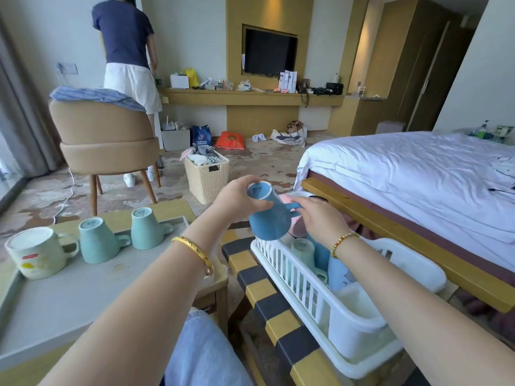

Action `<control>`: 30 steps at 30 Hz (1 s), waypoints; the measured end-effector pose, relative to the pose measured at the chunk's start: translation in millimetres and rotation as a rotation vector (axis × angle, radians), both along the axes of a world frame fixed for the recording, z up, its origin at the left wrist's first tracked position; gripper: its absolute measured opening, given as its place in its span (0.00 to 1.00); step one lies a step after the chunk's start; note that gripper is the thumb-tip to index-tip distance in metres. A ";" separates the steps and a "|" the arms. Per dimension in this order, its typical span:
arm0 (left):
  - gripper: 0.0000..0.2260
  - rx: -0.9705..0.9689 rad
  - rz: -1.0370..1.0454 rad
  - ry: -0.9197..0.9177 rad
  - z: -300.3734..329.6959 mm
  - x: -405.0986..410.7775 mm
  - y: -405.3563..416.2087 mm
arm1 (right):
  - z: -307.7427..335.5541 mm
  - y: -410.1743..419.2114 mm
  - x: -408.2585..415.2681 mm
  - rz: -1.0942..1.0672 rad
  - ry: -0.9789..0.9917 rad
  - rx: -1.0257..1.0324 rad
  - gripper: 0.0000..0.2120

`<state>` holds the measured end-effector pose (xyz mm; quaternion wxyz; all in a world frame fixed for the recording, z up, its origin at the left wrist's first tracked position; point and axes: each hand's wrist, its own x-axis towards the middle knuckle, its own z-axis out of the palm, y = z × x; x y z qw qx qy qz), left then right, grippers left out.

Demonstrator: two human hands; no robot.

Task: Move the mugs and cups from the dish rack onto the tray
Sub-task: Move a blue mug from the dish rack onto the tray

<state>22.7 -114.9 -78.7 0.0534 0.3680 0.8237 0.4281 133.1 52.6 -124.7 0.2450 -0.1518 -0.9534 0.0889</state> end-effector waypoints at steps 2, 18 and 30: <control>0.25 0.016 0.050 0.016 2.2 -10.0 -20.9 | 2.3 -15.7 -18.6 0.005 -0.016 0.071 0.12; 0.27 -0.037 0.487 -0.011 -66.8 -96.4 -242.3 | -54.0 -233.4 -185.8 0.386 -0.243 -0.062 0.11; 0.26 -0.099 0.655 -0.127 -126.5 -152.6 -325.8 | -126.2 -332.3 -257.3 0.426 -0.424 -0.342 0.08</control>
